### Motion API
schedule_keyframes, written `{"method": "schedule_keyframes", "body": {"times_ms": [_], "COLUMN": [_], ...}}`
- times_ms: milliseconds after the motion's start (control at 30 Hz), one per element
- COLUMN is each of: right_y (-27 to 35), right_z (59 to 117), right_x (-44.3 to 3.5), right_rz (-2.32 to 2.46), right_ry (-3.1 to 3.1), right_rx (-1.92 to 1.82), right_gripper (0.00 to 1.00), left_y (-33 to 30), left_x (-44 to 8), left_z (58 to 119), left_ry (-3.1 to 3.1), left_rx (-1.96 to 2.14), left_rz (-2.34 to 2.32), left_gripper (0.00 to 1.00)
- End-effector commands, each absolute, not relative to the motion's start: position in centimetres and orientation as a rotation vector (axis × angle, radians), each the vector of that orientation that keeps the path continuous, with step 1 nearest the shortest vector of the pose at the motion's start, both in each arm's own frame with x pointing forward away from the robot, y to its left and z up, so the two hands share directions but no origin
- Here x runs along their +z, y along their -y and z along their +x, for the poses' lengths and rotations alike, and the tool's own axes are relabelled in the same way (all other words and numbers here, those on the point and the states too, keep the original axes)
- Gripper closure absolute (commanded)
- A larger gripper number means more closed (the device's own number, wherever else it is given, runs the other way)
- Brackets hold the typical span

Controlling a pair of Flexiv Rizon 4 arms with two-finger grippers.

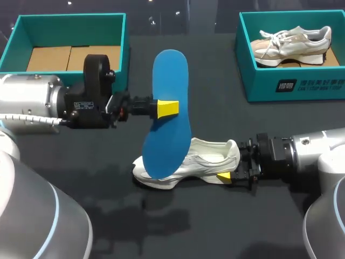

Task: Take the shoe out of the shoebox, open the shoe tongue, remove and reinsert the insole, then place the shoe into the shoebox

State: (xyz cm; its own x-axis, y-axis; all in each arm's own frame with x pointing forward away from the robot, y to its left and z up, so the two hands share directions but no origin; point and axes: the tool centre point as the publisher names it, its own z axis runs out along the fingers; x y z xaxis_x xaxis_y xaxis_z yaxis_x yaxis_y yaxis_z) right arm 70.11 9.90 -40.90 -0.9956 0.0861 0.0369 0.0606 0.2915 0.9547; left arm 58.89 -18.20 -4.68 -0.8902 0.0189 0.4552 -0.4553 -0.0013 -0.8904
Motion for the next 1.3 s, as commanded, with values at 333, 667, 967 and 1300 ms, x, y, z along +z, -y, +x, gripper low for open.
{"method": "schedule_keyframes", "body": {"times_ms": [333, 667, 967, 1300], "right_y": [-9.9, -9.9, -9.2, -8.1], "right_z": [70.0, 70.1, 70.1, 69.9], "right_x": [-40.9, -40.7, -39.7, -38.3], "right_rz": [0.143, 0.130, 0.155, 0.222], "right_ry": [-2.510, -2.530, -2.653, -2.887], "right_rx": [1.848, 1.828, 1.685, 1.409], "right_gripper": [1.00, 0.63, 0.00, 0.00], "left_y": [18.7, 18.5, 18.5, 18.5], "left_x": [-4.6, -4.5, -4.5, -4.5], "left_z": [58.2, 58.0, 58.0, 58.0], "left_ry": [1.907, 1.906, 1.906, 1.906], "left_rx": [1.970, 1.970, 1.970, 1.970], "left_rz": [0.446, 0.441, 0.441, 0.441], "left_gripper": [1.00, 1.00, 1.00, 1.00]}}
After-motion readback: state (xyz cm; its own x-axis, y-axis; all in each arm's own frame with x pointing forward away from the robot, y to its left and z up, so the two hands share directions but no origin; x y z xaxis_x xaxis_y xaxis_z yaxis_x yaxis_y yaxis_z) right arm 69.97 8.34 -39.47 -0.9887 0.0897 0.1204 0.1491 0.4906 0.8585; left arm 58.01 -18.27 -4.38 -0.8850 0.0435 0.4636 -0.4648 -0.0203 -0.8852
